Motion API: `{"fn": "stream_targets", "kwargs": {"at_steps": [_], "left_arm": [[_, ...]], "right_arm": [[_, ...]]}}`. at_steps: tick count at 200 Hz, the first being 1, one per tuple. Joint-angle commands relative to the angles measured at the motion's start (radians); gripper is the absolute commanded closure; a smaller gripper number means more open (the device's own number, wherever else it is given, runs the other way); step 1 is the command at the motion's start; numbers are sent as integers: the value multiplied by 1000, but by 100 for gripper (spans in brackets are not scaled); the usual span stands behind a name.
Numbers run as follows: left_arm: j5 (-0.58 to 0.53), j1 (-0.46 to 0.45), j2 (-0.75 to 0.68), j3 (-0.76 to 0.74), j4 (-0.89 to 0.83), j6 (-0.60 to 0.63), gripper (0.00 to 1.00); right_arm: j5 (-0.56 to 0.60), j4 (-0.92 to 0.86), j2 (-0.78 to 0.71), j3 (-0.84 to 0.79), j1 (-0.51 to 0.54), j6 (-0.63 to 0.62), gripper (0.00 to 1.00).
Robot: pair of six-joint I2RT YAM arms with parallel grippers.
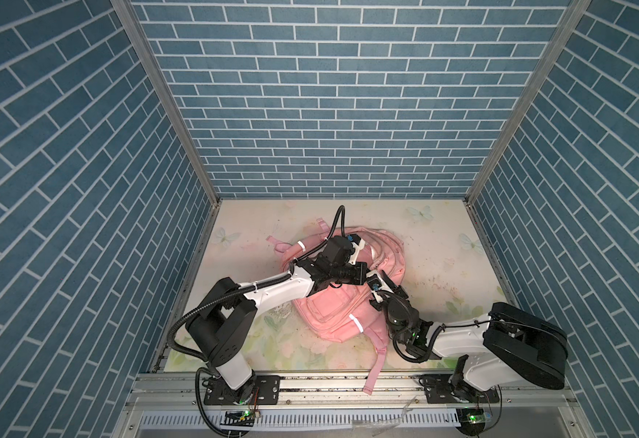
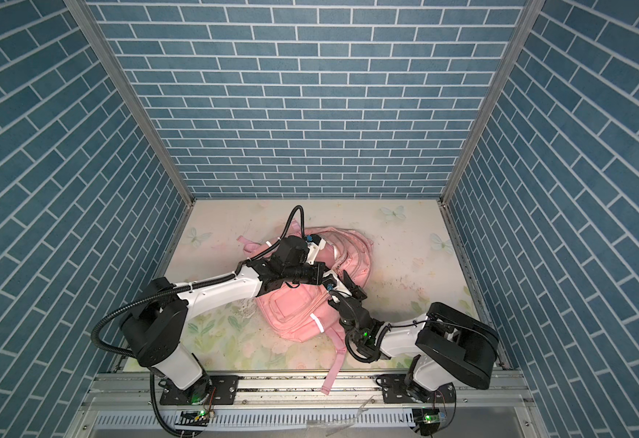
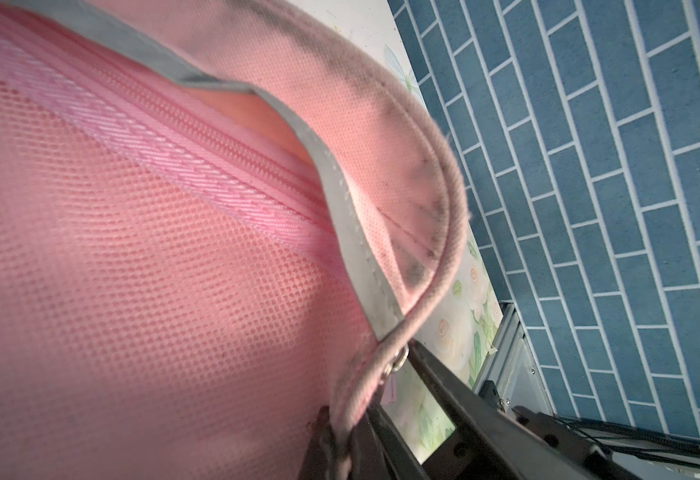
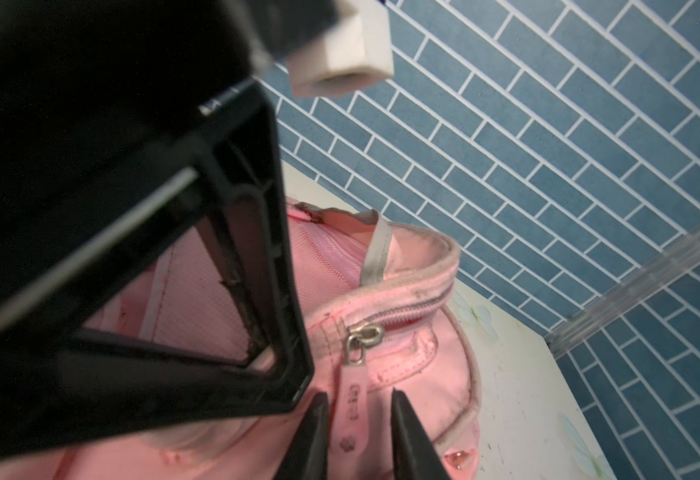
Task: Pack the student bag
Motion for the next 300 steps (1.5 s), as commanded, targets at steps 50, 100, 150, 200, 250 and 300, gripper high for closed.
{"fn": "stream_targets", "kwargs": {"at_steps": [50, 100, 150, 200, 250, 300], "left_arm": [[58, -12, -28, 48, -32, 20, 100], [39, -11, -47, 54, -97, 89, 100], [39, -12, -50, 54, -109, 111, 100], [33, -12, -58, 54, -143, 151, 100], [-66, -12, -85, 86, -353, 395, 100], [-131, -11, -128, 81, -450, 612, 100]], "right_arm": [[-47, -71, -48, 9, -17, 75, 100], [-400, -163, -210, -59, -109, 205, 100], [-540, -208, -255, -72, -184, 251, 100], [-598, -232, -273, -68, -225, 273, 100], [-683, -344, -360, -68, -326, 366, 100], [-775, -457, -382, -28, -461, 378, 100]]}}
